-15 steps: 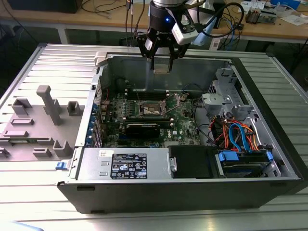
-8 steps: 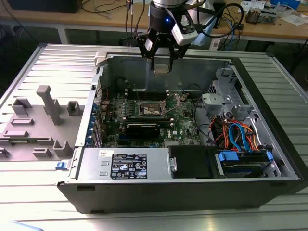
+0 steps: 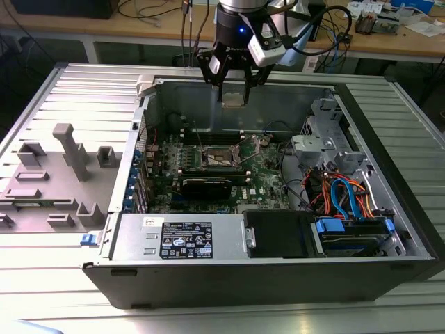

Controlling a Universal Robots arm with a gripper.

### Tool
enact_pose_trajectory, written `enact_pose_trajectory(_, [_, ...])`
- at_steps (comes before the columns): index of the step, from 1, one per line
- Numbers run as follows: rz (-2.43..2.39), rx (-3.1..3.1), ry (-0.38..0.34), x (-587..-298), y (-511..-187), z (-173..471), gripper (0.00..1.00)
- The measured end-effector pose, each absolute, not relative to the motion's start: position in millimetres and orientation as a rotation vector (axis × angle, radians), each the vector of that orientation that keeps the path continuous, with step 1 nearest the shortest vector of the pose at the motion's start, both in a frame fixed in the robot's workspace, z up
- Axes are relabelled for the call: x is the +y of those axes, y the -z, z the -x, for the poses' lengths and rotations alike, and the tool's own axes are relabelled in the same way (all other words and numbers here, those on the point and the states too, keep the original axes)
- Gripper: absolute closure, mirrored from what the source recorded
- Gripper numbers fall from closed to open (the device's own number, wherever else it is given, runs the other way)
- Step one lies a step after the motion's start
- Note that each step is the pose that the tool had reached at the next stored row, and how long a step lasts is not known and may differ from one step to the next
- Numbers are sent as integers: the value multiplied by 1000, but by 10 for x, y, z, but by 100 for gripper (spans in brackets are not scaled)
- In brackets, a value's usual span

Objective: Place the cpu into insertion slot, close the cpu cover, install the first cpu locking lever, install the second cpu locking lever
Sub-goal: 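Place the cpu into insertion slot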

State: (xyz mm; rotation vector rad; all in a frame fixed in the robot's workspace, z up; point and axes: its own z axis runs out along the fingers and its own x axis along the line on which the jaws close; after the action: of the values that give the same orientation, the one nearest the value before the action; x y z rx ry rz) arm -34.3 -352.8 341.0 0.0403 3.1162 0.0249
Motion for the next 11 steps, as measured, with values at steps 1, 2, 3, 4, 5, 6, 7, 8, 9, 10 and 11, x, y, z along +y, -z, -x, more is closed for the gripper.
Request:
enact_pose_trajectory(1, [-40, 3116, -25, -3527, -3410, 344, 45])
enact_pose_trajectory(2, [-40, 3116, -25, -3527, -3406, 343, 45])
enact_pose_trajectory(3, [-40, 3116, -25, -3527, -3403, 344, 45])
enact_pose_trajectory(4, [-40, 3116, -25, -3527, -3403, 344, 45])
enact_pose_trajectory(5, [-40, 3116, -25, -3527, -3403, 344, 45])
enact_pose_trajectory(6, [-40, 3116, -25, -3527, -3402, 344, 45])
enact_pose_trajectory(7, [-40, 3116, -25, -3527, -3402, 344, 45])
enact_pose_trajectory(8, [-40, 3116, -25, -3527, -3401, 344, 45])
enact_pose_trajectory(9, [-40, 3116, -25, -3527, -3399, 344, 45])
enact_pose_trajectory(10, [-40, 3116, -25, -3527, -3399, 344, 45])
enact_pose_trajectory(11, [-40, 3116, -25, -3528, -3399, 344, 45])
